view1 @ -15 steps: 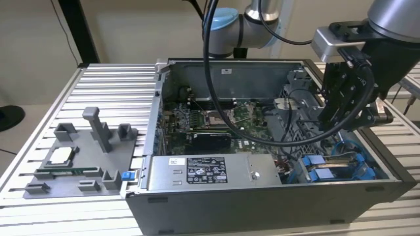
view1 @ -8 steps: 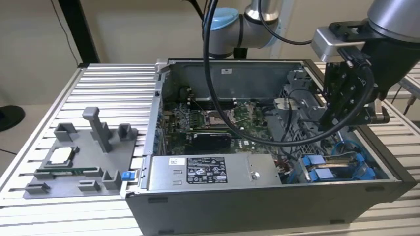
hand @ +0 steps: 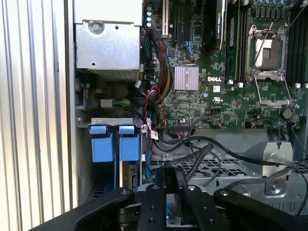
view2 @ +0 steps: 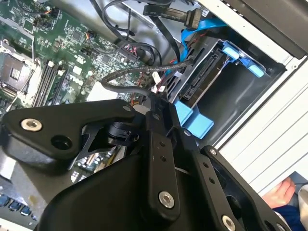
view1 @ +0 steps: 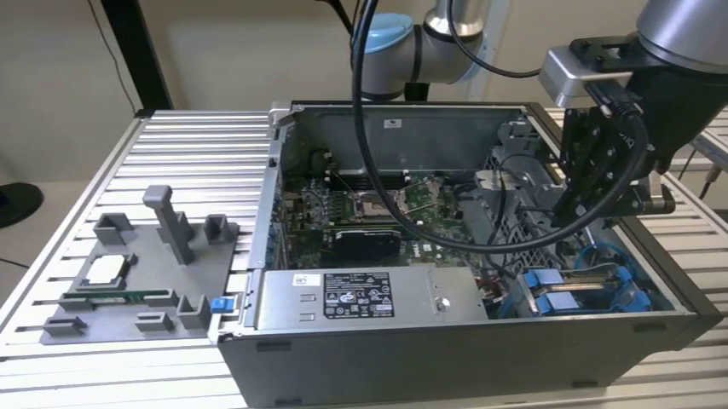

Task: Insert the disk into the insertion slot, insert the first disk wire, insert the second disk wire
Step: 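Insert the first disk wire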

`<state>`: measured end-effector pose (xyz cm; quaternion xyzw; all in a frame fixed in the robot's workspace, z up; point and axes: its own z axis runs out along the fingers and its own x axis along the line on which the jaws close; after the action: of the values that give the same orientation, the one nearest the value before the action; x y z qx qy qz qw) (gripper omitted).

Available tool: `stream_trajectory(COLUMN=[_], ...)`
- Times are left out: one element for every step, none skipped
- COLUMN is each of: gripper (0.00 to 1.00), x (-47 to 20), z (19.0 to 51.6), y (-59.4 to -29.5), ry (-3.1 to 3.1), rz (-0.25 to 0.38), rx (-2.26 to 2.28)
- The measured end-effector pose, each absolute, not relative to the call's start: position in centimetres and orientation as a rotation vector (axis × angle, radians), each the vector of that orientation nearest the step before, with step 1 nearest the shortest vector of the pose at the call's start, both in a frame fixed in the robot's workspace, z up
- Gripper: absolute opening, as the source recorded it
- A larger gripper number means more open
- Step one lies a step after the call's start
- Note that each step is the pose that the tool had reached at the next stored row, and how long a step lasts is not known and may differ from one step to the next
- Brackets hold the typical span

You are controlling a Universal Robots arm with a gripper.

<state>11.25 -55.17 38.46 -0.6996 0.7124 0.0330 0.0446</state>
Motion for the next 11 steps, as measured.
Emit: stream_trajectory(gripper=[0.00,0.00,0.00,0.00,0.00,0.00,0.00,0.00,0.00,0.00,0.00], x=[11.2,11.3,11.2,11.2,11.2,11.3,11.3,11.3,11.3,11.3,11.3], z=[38.5,38.5,38.5,38.5,38.5,38.5,38.5,38.5,38.5,38.4,38.4], y=[-55.2,-55.2,-55.2,-55.2,-55.3,-55.4,-55.6,-55.8,-56.0,-56.2,-56.5], ry=[2.177,2.177,2.177,2.177,2.177,2.177,2.178,2.178,2.179,2.180,2.180], rz=[0.101,0.101,0.101,0.101,0.101,0.102,0.103,0.104,0.105,0.106,0.107], rx=[-2.137,-2.138,-2.138,-2.138,-2.138,-2.138,-2.138,-2.138,-2.139,-2.139,-2.139])
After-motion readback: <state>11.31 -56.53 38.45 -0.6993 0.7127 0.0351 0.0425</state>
